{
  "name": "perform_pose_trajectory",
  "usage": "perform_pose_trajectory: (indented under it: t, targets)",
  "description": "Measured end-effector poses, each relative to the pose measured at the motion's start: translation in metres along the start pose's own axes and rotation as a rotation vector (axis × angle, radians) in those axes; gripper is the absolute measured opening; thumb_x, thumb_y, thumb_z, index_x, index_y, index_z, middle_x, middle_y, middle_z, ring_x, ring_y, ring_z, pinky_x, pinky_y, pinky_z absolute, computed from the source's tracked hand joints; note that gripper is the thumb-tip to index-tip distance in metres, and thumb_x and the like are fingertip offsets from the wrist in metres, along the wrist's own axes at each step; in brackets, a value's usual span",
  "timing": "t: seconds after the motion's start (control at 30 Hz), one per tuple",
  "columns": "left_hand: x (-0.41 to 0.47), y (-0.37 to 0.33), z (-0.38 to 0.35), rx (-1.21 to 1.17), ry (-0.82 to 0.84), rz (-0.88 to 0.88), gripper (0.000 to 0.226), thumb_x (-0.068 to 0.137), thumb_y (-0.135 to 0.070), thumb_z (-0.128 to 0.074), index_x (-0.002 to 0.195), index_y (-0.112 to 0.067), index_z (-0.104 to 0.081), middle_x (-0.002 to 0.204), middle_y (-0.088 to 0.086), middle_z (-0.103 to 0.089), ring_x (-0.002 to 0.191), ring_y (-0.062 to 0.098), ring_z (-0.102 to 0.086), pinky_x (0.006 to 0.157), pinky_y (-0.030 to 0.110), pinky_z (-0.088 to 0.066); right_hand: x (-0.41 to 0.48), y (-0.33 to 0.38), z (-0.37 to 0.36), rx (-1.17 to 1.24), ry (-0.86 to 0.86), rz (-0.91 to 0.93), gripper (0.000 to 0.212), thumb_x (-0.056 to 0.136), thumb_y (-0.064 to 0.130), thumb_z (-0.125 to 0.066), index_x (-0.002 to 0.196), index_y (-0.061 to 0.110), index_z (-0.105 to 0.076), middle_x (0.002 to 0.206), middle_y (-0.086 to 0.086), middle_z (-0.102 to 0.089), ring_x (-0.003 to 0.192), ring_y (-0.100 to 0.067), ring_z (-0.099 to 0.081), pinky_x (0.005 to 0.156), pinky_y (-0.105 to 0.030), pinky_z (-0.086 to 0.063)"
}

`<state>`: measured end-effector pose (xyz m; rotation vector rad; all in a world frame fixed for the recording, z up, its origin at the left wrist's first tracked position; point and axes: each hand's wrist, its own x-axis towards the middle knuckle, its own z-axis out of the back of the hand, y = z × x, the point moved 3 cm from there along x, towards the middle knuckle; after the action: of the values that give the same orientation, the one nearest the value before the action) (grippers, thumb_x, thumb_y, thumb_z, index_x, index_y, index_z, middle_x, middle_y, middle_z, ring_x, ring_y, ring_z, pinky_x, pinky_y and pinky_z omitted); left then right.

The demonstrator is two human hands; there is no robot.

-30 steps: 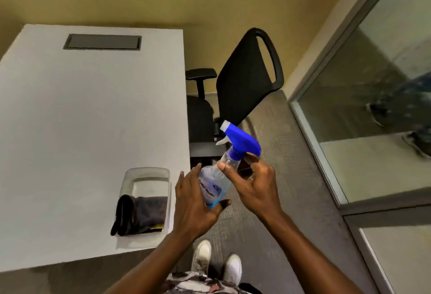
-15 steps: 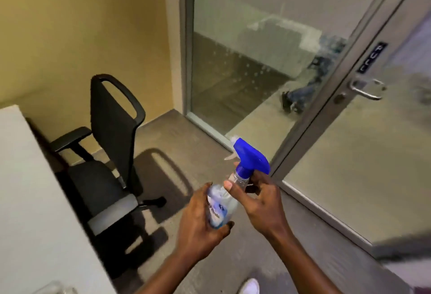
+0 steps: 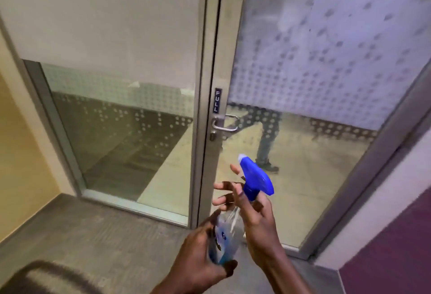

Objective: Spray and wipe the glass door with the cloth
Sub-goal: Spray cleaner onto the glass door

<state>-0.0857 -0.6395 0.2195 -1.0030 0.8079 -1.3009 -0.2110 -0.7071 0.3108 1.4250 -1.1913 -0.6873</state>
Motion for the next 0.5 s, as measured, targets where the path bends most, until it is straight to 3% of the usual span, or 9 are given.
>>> perform_pose_trajectory:
  t: [0.07,0.1,0.17,0.2,0.3,0.4,0.5]
  targets:
    - [0.028,-0.021,-0.016,-0.016,0.055,-0.058,0.097,0.067,-0.043,-0.097,0.144,-0.075,-0.049,0.146,-0.033,-0.069,0.137,-0.007,-0.066,0.111,0.029,-0.061,0.017,0.013,0.031,-0.003,-0.020,0.034,0.054,0.096,0.048,-0.075,0.144,0.024,-0.065,0.117,-0.020,-0.082,0.086,-0.028,-0.077,0.079,-0.032,-0.064]
    - [0.043,-0.029,-0.025,-0.019,0.085,-0.084,0.099,0.061,-0.054,-0.100,0.146,-0.071,-0.051,0.152,-0.032,-0.065,0.144,-0.004,-0.062,0.118,0.029,-0.057,0.026,0.020,0.045,-0.007,-0.025,0.054,0.064,0.092,0.057,-0.078,0.143,0.023,-0.064,0.117,-0.021,-0.082,0.085,-0.028,-0.077,0.079,-0.031,-0.064]
    - [0.072,-0.025,-0.036,-0.120,0.057,-0.146,0.139,0.036,-0.081,-0.100,0.160,-0.046,-0.050,0.169,-0.013,-0.055,0.162,0.019,-0.050,0.132,0.040,-0.045,0.042,0.033,0.071,-0.022,-0.045,0.094,0.078,0.083,0.071,-0.083,0.141,0.022,-0.065,0.117,-0.022,-0.081,0.084,-0.028,-0.077,0.077,-0.030,-0.063]
    - [0.095,-0.032,-0.043,-0.148,0.082,-0.151,0.148,0.033,-0.085,-0.098,0.164,-0.039,-0.049,0.172,-0.007,-0.052,0.164,0.025,-0.048,0.133,0.043,-0.043,0.051,0.041,0.083,-0.030,-0.059,0.116,0.082,0.080,0.074,-0.084,0.141,0.022,-0.065,0.117,-0.022,-0.081,0.083,-0.027,-0.077,0.076,-0.030,-0.063]
    - [0.139,-0.075,-0.059,0.009,0.173,-0.241,0.100,0.067,-0.057,-0.100,0.154,-0.062,-0.051,0.147,-0.026,-0.066,0.140,0.000,-0.066,0.112,0.025,-0.056,0.082,0.069,0.110,-0.046,-0.113,0.195,0.085,0.077,0.076,-0.085,0.143,0.026,-0.064,0.118,-0.020,-0.082,0.078,-0.025,-0.076,0.074,-0.030,-0.063]
    - [0.184,-0.106,-0.063,0.087,0.206,-0.302,0.091,0.071,-0.031,-0.097,0.148,-0.059,-0.058,0.137,-0.024,-0.074,0.126,-0.002,-0.074,0.105,0.029,-0.064,0.121,0.104,0.127,-0.077,-0.185,0.274,0.088,0.076,0.077,-0.084,0.138,0.017,-0.067,0.119,-0.017,-0.082,0.071,-0.019,-0.073,0.069,-0.026,-0.061]
    - [0.227,-0.137,-0.063,0.078,0.210,-0.343,0.085,0.068,-0.026,-0.095,0.143,-0.051,-0.063,0.129,-0.022,-0.080,0.117,0.001,-0.078,0.104,0.031,-0.066,0.161,0.136,0.137,-0.093,-0.218,0.328,0.085,0.087,0.065,-0.081,0.138,0.000,-0.062,0.124,-0.019,-0.080,0.069,-0.015,-0.072,0.066,-0.023,-0.060]
